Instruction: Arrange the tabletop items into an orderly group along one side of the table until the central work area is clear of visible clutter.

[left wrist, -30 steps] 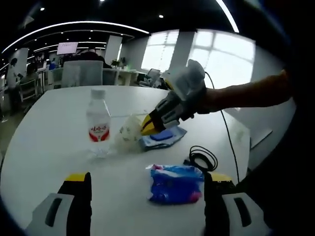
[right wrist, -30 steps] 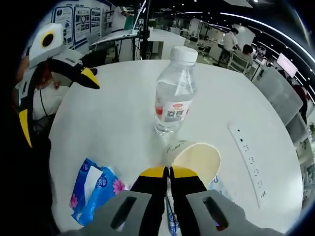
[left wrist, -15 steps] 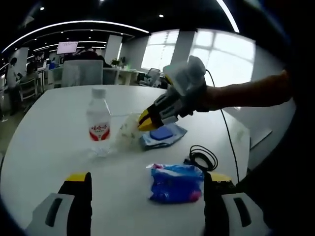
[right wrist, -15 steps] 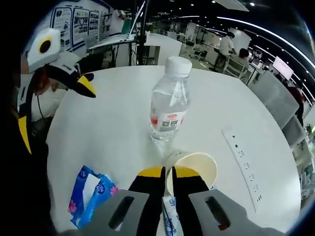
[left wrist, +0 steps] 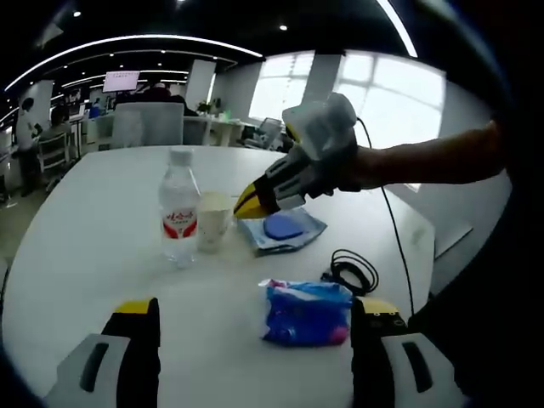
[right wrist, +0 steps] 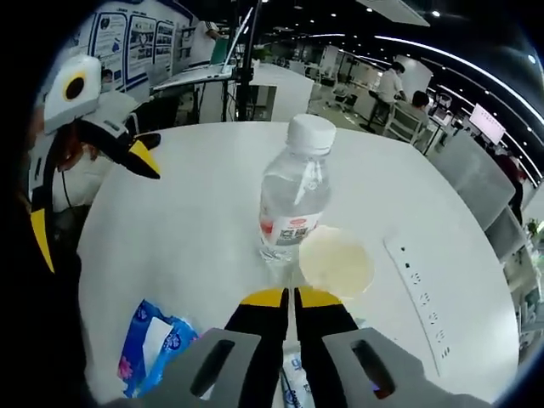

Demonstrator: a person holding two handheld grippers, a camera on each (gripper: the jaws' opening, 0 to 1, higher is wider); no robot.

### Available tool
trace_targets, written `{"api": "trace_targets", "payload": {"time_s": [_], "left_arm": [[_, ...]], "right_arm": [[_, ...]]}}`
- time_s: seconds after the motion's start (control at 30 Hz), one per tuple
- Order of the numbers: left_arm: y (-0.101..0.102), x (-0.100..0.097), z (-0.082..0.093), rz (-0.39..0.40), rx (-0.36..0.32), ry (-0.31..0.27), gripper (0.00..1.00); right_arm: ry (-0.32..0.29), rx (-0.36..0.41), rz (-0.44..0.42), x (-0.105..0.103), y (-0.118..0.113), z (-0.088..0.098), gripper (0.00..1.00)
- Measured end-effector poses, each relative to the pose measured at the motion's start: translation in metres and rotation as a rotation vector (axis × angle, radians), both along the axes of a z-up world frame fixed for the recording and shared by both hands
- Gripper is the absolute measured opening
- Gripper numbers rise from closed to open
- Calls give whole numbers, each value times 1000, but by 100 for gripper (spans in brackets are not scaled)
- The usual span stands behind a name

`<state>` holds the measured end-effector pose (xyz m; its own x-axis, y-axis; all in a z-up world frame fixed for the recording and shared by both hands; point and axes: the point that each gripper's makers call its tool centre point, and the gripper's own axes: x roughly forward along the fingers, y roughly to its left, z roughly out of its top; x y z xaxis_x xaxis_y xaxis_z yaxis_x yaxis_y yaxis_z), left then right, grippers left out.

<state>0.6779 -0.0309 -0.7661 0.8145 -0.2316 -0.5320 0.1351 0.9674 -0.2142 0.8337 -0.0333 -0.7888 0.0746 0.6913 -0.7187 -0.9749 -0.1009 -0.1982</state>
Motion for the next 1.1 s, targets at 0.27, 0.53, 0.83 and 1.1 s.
{"api": "trace_targets", "payload": {"time_s": [0.27, 0.53, 0.83, 1.1], "left_arm": [[0, 0, 1, -2, 3, -8, 92], [-7, 6, 12, -18, 10, -34, 95], [-10, 8, 15, -32, 23, -37, 97], [-9, 7, 14, -32, 29, -28, 97]], "right_arm": [[-6, 106, -191, 36, -3, 18, 16], [108, 198, -420, 71, -7, 21, 22], [236, 228, -531, 79, -2, 5, 16], [306, 222, -581, 74, 4, -7, 9]]}}
